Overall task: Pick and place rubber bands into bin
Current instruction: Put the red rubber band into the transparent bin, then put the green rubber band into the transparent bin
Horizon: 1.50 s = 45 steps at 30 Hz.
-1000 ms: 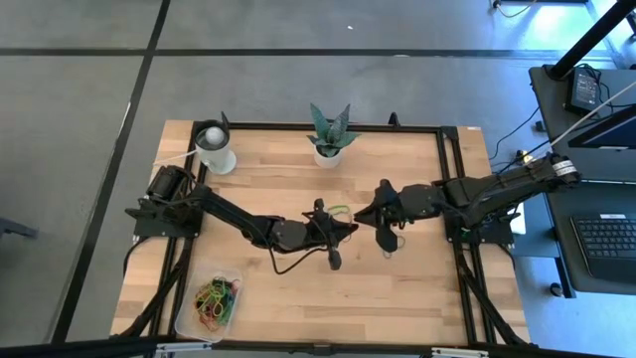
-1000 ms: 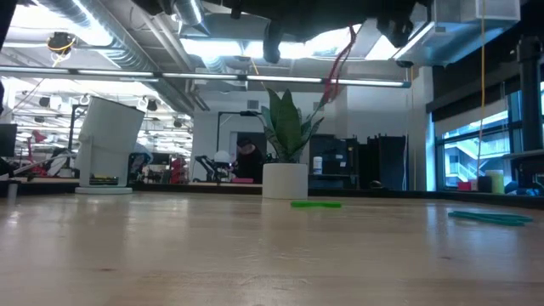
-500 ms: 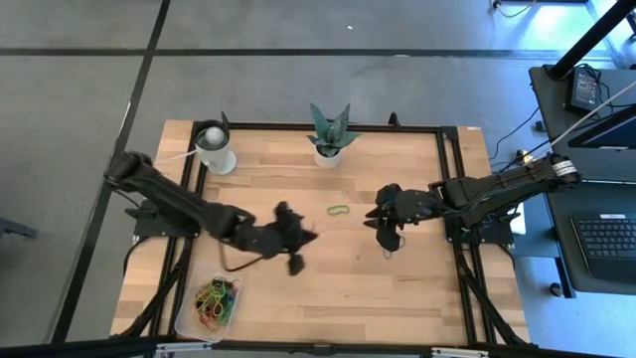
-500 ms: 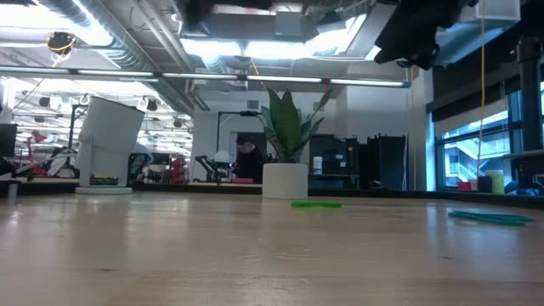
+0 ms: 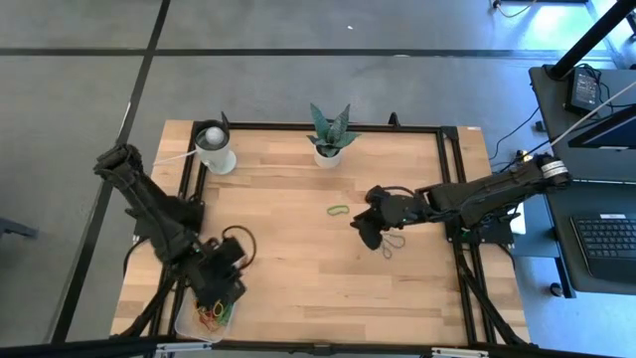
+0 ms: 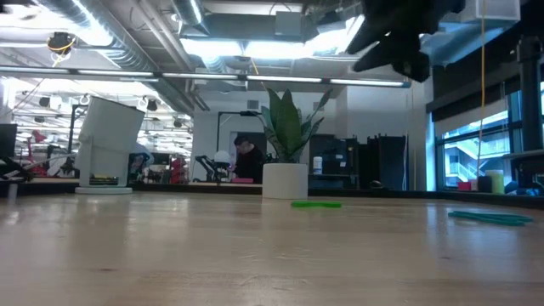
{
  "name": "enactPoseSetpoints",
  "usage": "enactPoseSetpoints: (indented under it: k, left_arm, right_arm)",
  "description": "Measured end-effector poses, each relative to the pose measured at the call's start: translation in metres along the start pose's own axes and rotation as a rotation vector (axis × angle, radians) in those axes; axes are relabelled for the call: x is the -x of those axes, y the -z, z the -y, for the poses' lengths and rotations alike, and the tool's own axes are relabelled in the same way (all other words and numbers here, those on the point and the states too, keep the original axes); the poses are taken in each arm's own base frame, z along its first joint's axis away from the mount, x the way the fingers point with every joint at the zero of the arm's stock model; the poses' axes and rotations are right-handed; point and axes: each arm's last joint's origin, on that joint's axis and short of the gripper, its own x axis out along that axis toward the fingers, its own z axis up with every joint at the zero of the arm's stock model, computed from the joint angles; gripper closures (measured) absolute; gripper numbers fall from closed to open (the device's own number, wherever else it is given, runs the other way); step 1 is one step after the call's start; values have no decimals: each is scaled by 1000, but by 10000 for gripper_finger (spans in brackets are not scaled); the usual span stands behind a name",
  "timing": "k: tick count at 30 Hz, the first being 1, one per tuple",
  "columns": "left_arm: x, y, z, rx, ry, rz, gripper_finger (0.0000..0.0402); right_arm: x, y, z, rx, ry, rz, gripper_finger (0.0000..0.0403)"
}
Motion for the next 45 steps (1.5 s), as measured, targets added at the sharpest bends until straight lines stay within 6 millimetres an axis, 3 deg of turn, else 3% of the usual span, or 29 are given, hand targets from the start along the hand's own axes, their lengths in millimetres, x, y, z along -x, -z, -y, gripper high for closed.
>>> enactPoseSetpoints:
  k: [8, 12, 16, 21, 26, 33, 38, 45]
  left_arm:
    - [16, 56, -7, -12, -16, -93, 399]
    - [13, 77, -10, -43, -69, -92, 398]
    - [2, 89, -13, -97, -173, -149, 397]
    - [-11, 96, -13, -185, -239, -180, 376]
    - [-12, 95, -16, -236, -281, -174, 330]
    - [-11, 86, -25, -262, -393, -146, 265]
    - [-15, 69, -27, -235, -476, -132, 253]
    - [-23, 32, -30, -259, -562, -127, 271]
  right_arm:
    - [-54, 4, -14, -203, -103, 75, 280]
    - [-80, 14, -23, -260, -175, 95, 280]
    - [-93, 28, -38, -283, -264, 117, 280]
    - [-99, 33, -60, -275, -234, 96, 280]
    - [-95, 23, -78, -236, -142, 31, 280]
    - [-73, 3, -91, -208, 72, -95, 280]
    - [-55, 7, -78, -212, 330, -225, 280]
    - [-45, 29, -42, -195, 615, -487, 295]
